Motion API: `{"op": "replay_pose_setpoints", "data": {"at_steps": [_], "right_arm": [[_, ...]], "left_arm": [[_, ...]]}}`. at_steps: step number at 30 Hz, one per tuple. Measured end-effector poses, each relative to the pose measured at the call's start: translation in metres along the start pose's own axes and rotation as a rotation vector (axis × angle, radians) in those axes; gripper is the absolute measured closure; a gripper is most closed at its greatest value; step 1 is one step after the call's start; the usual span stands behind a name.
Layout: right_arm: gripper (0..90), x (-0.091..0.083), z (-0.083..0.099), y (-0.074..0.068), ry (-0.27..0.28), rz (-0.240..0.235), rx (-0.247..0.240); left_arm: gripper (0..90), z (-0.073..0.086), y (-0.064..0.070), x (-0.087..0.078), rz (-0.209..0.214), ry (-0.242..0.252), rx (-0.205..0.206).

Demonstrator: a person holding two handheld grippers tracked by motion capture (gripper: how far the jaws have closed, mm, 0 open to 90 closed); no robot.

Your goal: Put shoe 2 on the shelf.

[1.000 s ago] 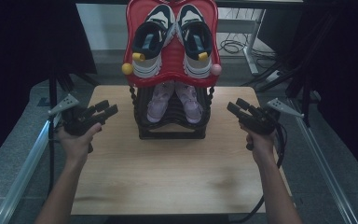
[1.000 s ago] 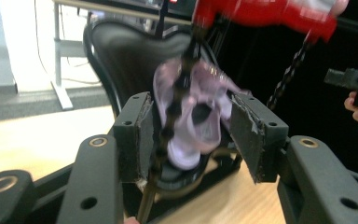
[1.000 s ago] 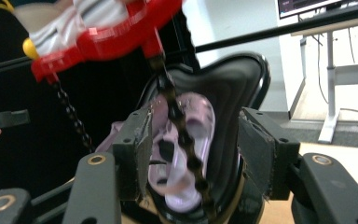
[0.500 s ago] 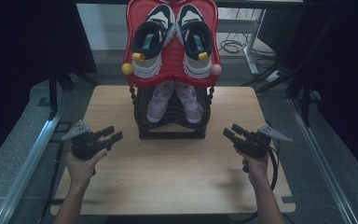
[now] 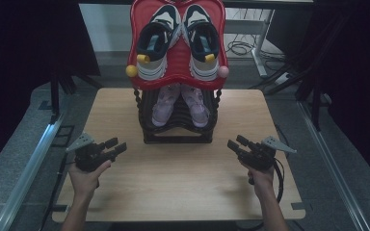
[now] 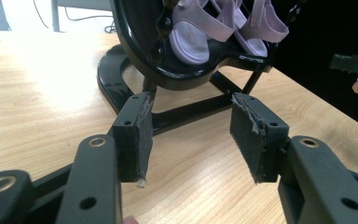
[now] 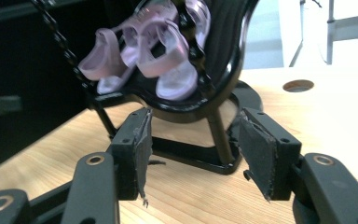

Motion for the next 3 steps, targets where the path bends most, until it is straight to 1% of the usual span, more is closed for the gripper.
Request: {"op": "replay_pose_setpoints", "data": {"at_steps": [1,3], "right_arm": [[44.5,-0.0013,-0.0005,-0.001,0.006,-0.005,0.007],[44.0,-0.0038,-0.0012,-0.0023,0.016,-0.002,-0.004]], "left_arm": [[48.0,-0.0002,-0.0001,-0.0002,0.002,0.0,-0.001],[47.6,-0.0002,-0.0003,-0.0006,0.001,0.0,0.0]]}}
Point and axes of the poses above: each handheld gripper's, and its own axes: x roughly forward along the jaws, z roughly out of its underside, y roughly to its right, the point moved 1 cm from there along x, roughly forward along the jaws, and after that the axes turned 1 degree about -y, right-handed, at the moved point
